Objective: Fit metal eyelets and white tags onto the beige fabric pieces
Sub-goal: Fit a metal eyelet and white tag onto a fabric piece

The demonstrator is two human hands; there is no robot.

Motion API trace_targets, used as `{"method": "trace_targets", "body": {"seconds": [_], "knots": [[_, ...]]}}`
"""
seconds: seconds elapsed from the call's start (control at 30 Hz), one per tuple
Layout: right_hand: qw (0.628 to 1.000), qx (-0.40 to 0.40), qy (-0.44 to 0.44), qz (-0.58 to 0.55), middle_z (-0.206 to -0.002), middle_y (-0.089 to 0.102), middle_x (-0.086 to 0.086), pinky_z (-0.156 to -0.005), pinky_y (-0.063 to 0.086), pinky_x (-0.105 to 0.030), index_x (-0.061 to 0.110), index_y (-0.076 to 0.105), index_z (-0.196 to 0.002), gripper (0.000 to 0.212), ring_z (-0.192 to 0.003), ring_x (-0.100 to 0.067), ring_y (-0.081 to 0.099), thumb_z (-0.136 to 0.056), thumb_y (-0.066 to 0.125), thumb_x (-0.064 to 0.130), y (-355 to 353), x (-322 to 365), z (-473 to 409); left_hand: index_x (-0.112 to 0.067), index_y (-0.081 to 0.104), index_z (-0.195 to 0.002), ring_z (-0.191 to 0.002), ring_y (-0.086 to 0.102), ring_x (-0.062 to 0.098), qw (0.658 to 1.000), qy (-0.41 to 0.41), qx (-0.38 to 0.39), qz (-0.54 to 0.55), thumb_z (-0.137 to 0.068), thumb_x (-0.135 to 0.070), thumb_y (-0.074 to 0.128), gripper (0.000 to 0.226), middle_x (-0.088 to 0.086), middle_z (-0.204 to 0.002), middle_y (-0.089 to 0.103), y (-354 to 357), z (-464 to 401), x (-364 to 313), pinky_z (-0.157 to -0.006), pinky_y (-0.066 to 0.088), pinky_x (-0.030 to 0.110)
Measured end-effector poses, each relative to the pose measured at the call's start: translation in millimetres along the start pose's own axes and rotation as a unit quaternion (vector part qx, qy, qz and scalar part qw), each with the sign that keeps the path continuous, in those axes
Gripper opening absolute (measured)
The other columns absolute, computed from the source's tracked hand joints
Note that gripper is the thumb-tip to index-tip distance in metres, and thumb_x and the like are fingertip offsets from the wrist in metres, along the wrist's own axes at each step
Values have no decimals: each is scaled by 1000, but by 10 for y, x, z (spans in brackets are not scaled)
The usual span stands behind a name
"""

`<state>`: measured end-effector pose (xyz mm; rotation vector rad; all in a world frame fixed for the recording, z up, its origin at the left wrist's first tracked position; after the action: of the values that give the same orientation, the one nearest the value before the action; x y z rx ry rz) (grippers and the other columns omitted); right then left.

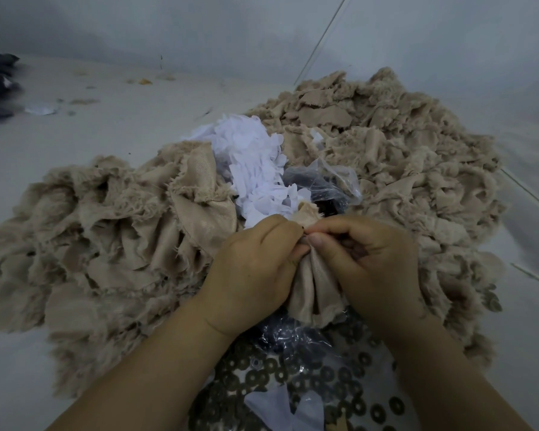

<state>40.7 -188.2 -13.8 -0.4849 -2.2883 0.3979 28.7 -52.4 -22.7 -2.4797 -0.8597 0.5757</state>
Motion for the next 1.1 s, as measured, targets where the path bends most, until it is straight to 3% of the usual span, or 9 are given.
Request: {"method": "trace_targets", "body": {"seconds": [0.13,0.23,0.33,0.4,0.47,0.6,0.7,0.87,1.1], "knots": [[990,-79,120,9,-68,68,6,-48,42,-11,24,69,-77,23,-59,-5,61,-92,58,38,-164,-177,4,0,57,-108,-88,61,28,997,52,-50,-2,-92,-4,56,16,23,-95,69,-87,-6,29,-83,53,32],[963,-33,264,-39,-52,59,-9,-45,41,-25,10,68,-58,64,-44,-18,51,-88,54,64,-134,-416,44,2,61,-111,-91,66,30,996,73,-48,5,-93,1,57,18,24,-102,69,-88,43,45,-78,57,38],[879,67,443,-160,-91,66,-37,-74,56,-60,1,74,-83,71,-78,-51,65,-83,58,70,79,-616,222,10,71,-103,-88,68,32,996,78,-42,14,-92,5,58,18,22,-102,69,-71,45,-11,-74,58,37],[838,115,477,-239,-118,57,-43,-94,43,-73,-10,66,-106,67,-109,-60,55,-89,62,55,209,-599,296,11,72,-100,-90,66,27,995,85,-58,12,-90,7,58,18,22,-101,69,-99,33,-68,-83,55,27],[802,123,475,-342,-121,61,-37,-100,45,-65,-10,65,-115,55,-116,-55,55,-87,64,37,296,-555,295,11,72,-97,-92,64,23,994,78,-68,26,-87,9,56,19,21,-99,68,-131,24,-85,-88,50,19],[703,116,482,-511,-104,74,-20,-77,62,-35,-3,76,-96,30,-93,-29,73,-79,61,17,376,-424,261,9,72,-80,-80,64,23,992,30,-76,93,-82,7,50,22,19,-89,68,-154,14,-40,-74,53,24],[701,117,488,-507,-121,66,-26,-85,60,-40,-8,62,-123,44,-101,-34,67,-84,57,13,378,-379,257,6,66,-70,-71,61,23,982,-50,-85,163,-83,-2,45,26,13,-75,64,-153,11,96,-64,51,34],[722,135,474,-485,-130,52,-41,-95,47,-54,-16,55,-126,58,-105,-42,58,-73,55,9,401,-302,274,-3,61,-72,-63,55,25,943,-239,-34,228,-85,-40,58,40,9,-67,57,42,61,280,-57,46,40],[774,73,468,-421,-115,66,-33,-98,50,-59,-9,65,-114,53,-108,-46,65,-81,68,32,317,-442,286,-5,61,-70,-65,57,20,938,-207,-11,279,-78,-22,55,20,2,-70,59,53,15,181,-59,48,38]]}}
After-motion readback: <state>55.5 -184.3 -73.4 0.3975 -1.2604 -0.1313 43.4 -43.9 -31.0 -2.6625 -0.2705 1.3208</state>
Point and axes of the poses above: each hand's wrist, its own z-axis away from the middle knuckle, its own y-axis out of the palm, x = y × z, the point moved 7 cm from there along -z, towards the middle knuckle
